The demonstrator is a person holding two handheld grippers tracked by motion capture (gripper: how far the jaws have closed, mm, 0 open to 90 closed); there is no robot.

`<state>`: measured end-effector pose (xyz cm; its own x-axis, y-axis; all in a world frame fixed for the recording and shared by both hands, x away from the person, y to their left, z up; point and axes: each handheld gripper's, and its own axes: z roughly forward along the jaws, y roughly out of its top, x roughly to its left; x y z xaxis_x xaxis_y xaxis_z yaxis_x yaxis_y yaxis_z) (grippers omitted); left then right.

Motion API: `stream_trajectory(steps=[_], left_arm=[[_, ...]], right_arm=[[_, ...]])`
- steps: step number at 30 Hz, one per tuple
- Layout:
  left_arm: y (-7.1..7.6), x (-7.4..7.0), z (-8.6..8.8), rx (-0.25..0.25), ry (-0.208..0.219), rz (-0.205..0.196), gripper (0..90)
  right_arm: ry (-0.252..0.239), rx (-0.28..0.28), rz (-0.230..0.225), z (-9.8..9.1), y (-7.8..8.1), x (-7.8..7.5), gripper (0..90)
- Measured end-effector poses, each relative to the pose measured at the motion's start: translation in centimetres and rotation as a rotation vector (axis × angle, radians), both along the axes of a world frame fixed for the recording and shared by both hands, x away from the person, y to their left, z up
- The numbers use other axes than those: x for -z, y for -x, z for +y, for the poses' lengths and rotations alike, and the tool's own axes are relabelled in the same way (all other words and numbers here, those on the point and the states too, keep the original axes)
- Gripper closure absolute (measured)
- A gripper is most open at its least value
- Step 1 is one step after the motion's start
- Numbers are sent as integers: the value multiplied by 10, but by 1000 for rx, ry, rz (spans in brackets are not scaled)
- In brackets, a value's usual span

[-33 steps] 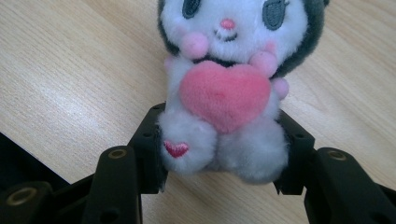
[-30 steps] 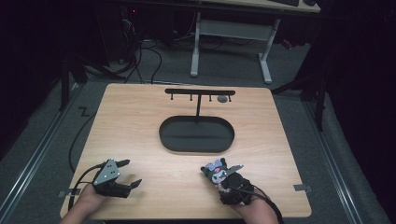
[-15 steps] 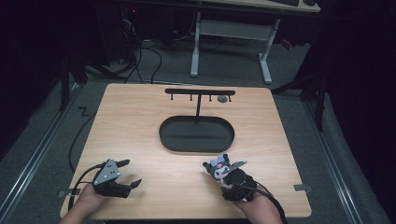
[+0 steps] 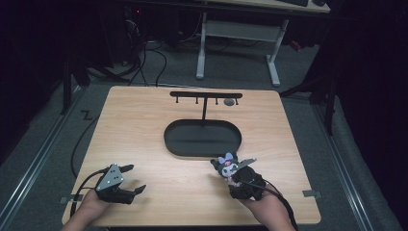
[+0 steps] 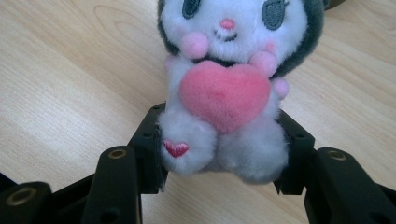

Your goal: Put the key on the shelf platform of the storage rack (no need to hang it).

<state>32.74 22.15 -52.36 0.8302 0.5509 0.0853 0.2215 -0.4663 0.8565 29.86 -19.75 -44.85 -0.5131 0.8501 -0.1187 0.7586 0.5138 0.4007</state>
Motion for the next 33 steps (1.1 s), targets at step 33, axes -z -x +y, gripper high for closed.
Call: stream_trajectory(steps=[33], left_arm=[[0,0,0,2,-1,-1,155]], right_arm=[[-17,32,-37,20,-54,-13,477]])
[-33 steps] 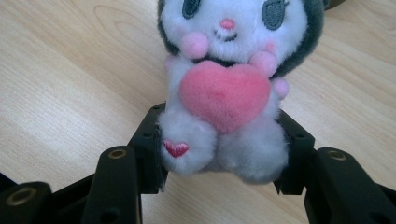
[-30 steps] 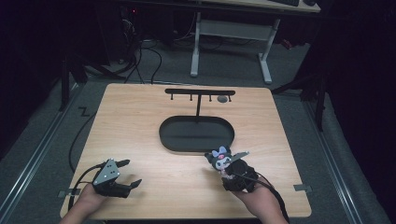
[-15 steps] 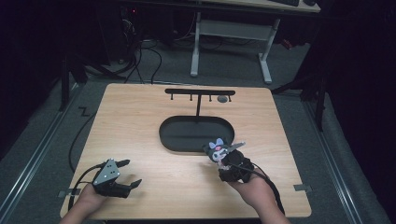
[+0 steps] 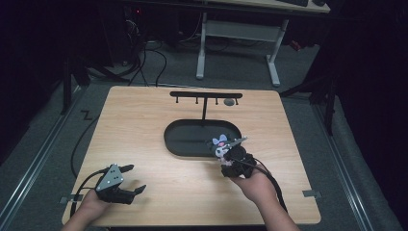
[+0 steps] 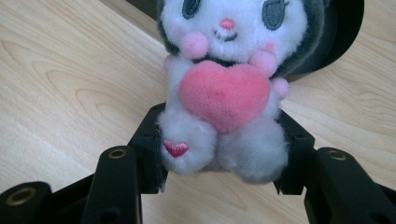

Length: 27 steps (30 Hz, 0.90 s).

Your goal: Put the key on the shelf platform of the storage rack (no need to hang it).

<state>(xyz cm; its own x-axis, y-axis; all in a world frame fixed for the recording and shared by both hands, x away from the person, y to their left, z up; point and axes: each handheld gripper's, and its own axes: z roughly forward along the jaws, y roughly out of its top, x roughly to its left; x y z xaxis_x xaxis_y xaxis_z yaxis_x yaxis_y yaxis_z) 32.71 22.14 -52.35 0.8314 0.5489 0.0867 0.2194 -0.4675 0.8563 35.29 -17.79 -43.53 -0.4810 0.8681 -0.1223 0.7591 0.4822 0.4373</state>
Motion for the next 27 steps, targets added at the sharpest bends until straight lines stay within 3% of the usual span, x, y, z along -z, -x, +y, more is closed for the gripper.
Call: stream_trajectory(steps=[9,13,27], left_arm=[[0,0,0,0,2,1,155],[0,0,0,0,2,0,155],[0,0,1,0,5,1,155]], right_arm=[[1,-14,3,10,-15,2,477],[-20,1,-4,11,-25,0,477],[-12,14,-2,18,-49,4,477]])
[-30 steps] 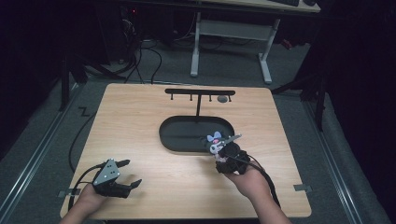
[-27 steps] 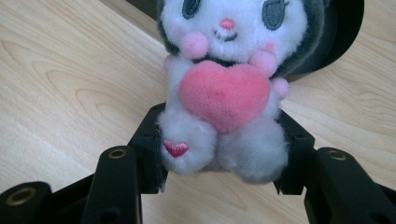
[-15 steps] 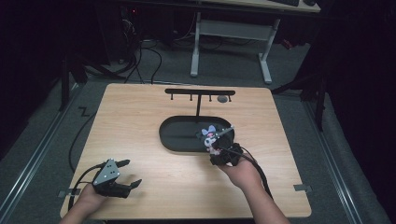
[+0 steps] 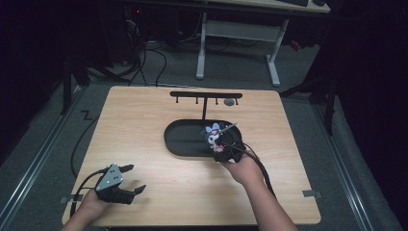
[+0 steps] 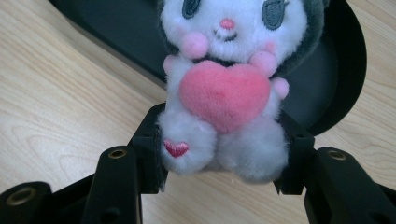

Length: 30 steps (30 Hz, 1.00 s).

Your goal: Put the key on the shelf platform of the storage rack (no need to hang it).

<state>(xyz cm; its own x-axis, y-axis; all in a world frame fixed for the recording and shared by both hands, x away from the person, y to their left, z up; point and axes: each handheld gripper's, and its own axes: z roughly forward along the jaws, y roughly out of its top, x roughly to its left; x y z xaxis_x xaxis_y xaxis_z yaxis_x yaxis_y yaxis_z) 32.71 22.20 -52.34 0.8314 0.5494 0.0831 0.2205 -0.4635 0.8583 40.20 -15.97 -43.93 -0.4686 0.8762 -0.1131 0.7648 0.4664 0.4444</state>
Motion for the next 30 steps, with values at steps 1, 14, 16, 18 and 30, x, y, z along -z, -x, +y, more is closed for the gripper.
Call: stream_trajectory(steps=[1,14,16,18,30], left_arm=[[0,0,0,0,0,0,155],[0,0,1,-1,5,1,155],[0,0,1,-1,6,0,155],[0,0,1,-1,7,1,155],[0,0,1,0,8,0,155]], right_arm=[[-2,-4,-2,0,-2,1,477],[-17,15,2,5,-27,7,477],[-21,18,1,5,-31,7,477],[-22,24,2,6,-34,6,477],[-22,35,6,9,-43,9,477]])
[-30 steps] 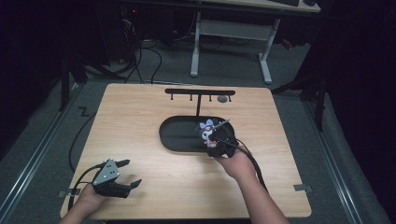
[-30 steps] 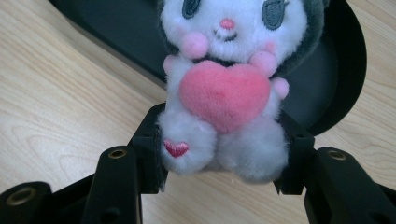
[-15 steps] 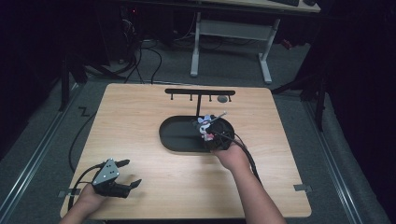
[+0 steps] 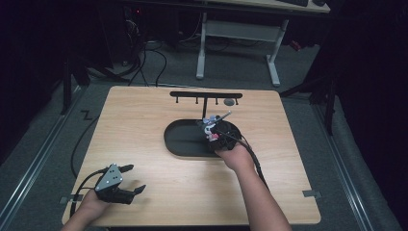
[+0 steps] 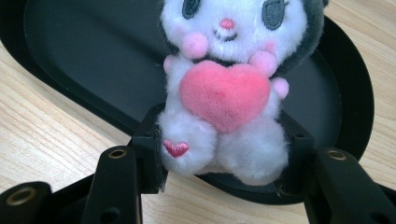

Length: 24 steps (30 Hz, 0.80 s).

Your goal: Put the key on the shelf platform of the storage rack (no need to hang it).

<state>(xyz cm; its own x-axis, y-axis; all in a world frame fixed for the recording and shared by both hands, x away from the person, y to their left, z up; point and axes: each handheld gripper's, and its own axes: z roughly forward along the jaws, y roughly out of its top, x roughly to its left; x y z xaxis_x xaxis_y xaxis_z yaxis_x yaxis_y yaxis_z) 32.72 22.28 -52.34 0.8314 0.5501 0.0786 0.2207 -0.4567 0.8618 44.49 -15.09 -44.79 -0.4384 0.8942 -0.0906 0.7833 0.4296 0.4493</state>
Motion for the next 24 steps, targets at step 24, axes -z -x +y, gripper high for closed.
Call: stream_trajectory(steps=[24], left_arm=[[0,0,0,2,-1,0,155]], right_arm=[[0,33,29,-1,-11,17,477]])
